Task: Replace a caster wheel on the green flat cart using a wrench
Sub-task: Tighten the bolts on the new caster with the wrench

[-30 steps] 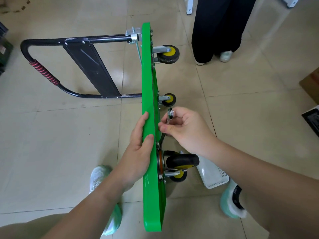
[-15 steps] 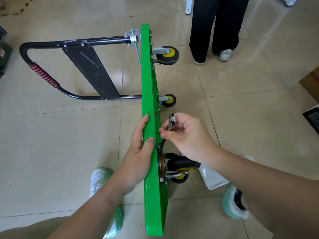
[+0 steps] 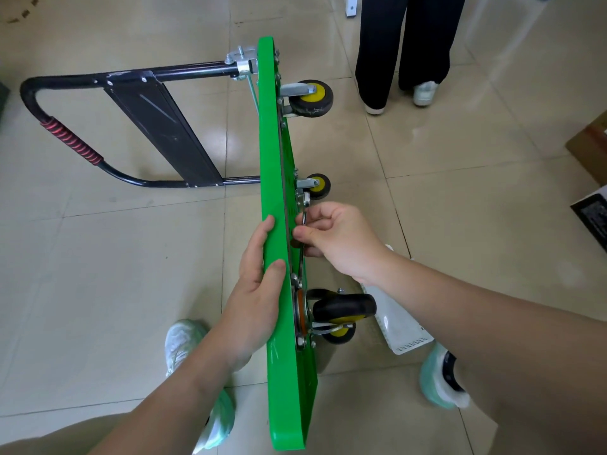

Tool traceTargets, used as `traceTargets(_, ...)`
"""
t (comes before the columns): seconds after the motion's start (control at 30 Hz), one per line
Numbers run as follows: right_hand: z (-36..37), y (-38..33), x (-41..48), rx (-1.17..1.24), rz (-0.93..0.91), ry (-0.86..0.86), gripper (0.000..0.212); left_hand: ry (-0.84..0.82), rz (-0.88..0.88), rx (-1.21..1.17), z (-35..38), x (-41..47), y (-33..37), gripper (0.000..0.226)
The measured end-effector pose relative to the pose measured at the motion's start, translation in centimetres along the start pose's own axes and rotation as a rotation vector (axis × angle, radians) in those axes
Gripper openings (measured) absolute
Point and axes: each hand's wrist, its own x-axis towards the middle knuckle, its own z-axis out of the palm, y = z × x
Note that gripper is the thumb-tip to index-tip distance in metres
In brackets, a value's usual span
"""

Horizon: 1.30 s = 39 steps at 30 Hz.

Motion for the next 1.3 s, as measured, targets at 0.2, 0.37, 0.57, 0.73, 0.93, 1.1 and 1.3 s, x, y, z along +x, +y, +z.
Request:
traceTargets(0.2,0.2,0.4,1.6,0.033,0.031,-0.022,0.013,-0.029,0.008,0.042,-0.5,0.2,-0.1,0.059)
traceTargets(0.37,-0.2,1.0,3.0,0.067,0.075,-0.068,0.011,-0.058,0.034,0.037,-0.9,0.7,-0.8,0.058)
traceTargets(0.57,-0.5,3.0,4.9,0.001,0.198,-0.036,0.028,-0.106,0.053,0.040,-1.7,1.8,-1.4,0.061)
traceTargets(0.73,-1.3,4.6,5.7,0.070,0.453,-0.080,0.041,-0.150,0.092,0.057,-1.9,2.2,-1.2,0.061)
traceTargets(0.93,-1.3,5.8,5.7,0.175,0.587,-0.089,0.033,-0.172,0.096,0.050,-1.7,2.4,-1.0,0.065)
traceTargets(1.1,-1.9,4.1,6.8,0.188,0.440,0.071,0.010,-0.184,0.086,0.045,-1.8,2.5,-1.0,0.066)
traceTargets(1.3,-2.7,-0.7,5.5,0.145,0.140,0.030,0.008,-0.177,0.101,0.044,-1.8,2.6,-1.1,0.065)
